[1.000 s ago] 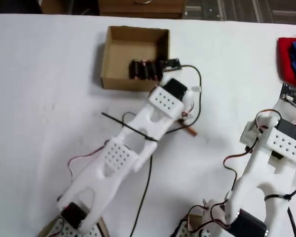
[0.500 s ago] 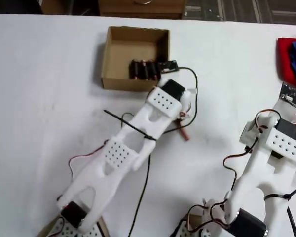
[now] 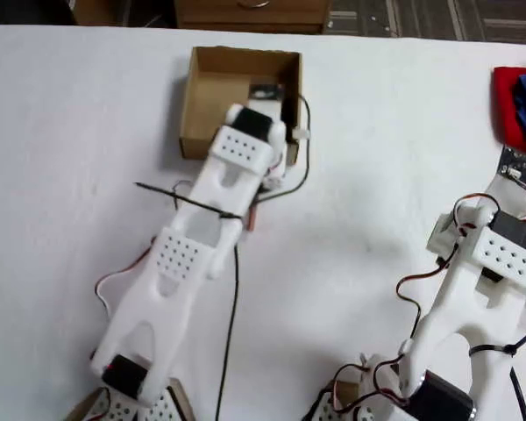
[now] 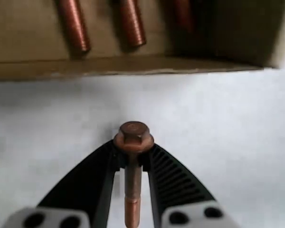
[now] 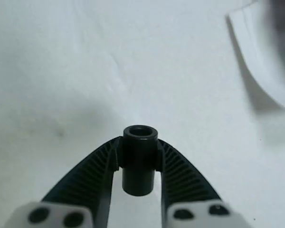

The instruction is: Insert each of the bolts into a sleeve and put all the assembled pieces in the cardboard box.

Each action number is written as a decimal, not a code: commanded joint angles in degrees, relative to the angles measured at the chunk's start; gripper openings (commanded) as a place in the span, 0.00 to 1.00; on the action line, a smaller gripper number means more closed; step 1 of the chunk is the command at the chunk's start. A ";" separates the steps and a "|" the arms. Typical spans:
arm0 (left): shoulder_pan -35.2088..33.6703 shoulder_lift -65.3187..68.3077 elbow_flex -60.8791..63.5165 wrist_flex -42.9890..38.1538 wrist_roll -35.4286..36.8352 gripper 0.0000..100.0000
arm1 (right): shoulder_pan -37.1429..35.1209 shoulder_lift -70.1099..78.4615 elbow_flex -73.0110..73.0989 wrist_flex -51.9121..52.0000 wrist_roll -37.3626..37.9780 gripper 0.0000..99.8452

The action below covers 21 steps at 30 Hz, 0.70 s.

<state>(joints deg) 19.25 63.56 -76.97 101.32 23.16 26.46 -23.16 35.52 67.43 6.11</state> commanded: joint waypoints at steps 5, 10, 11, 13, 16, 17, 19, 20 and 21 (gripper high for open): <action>0.62 -23.03 0.84 1.14 -0.70 0.03 | -7.43 -3.21 0.44 -1.01 -0.53 0.02; 0.88 -36.31 16.22 1.23 -0.79 0.03 | -10.86 -10.95 11.69 -10.07 -0.53 0.02; 0.97 -39.56 20.79 1.14 -0.88 0.03 | -12.09 -13.85 14.77 -12.26 -0.53 0.02; 1.23 -46.07 30.29 0.88 -0.88 0.03 | -14.99 -20.88 20.57 -16.31 -0.53 0.02; 1.05 -55.30 43.30 -2.46 -0.88 0.03 | -20.09 -31.43 27.34 -21.23 -0.62 0.02; 0.97 -58.46 47.34 -4.92 -0.88 0.03 | -22.29 -34.51 29.10 -22.55 -0.62 0.02; 0.97 -65.41 54.99 -10.99 -0.88 0.02 | -27.12 -39.43 32.00 -24.84 -1.05 0.02; 1.14 -69.10 59.03 -14.59 -0.88 0.02 | -29.67 -41.45 33.32 -25.98 -2.11 0.02; 1.32 -72.70 63.69 -18.37 -0.88 0.02 | -31.78 -43.03 34.64 -27.21 -3.52 0.02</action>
<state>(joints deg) 19.60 3.69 -23.69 92.44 22.73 0.88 -59.56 68.13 43.87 5.05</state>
